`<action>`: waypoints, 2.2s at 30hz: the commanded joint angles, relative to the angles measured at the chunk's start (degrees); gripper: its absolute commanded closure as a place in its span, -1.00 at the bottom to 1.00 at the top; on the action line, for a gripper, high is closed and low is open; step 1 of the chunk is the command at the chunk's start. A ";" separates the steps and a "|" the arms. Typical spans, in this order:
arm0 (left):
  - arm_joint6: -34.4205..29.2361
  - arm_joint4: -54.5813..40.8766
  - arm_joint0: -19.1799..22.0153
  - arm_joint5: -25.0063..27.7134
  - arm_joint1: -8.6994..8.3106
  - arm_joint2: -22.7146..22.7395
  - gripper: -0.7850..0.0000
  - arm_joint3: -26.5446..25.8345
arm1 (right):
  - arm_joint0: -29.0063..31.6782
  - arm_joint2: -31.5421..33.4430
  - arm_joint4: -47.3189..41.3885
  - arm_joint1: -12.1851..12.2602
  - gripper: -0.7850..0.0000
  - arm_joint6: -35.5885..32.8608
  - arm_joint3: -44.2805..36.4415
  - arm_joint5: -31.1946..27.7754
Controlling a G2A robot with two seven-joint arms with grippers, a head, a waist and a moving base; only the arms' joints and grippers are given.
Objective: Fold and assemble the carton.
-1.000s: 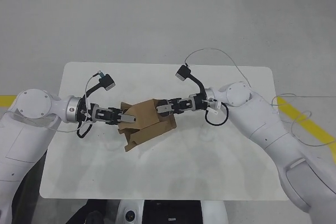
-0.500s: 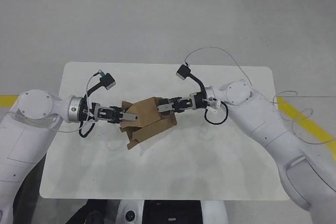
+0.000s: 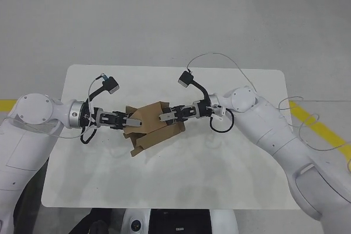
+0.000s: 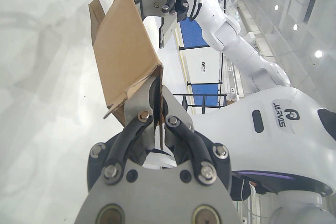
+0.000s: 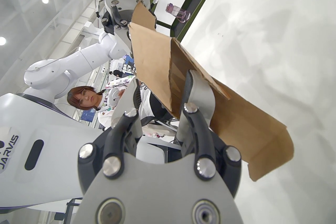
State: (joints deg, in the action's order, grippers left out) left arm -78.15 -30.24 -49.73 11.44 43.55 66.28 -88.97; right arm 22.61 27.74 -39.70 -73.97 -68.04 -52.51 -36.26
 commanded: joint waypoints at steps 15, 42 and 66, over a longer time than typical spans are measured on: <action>-0.38 0.34 -0.36 -0.08 0.33 0.28 1.00 0.04 | 0.44 0.28 -2.99 -0.55 0.41 -0.35 -0.42 0.34; -1.16 1.12 -0.76 -0.40 0.70 1.06 0.38 0.44 | 0.06 -0.64 -3.17 -2.63 1.00 -1.30 0.70 1.30; -5.79 -8.32 -0.83 -2.22 1.37 1.91 -1.00 2.27 | -0.54 0.12 1.57 -3.24 1.00 4.49 6.05 -4.49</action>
State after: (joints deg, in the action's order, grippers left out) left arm -83.81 -38.01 -50.58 9.26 44.88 68.09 -86.75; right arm 22.10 27.89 -38.22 -77.17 -63.59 -46.53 -40.70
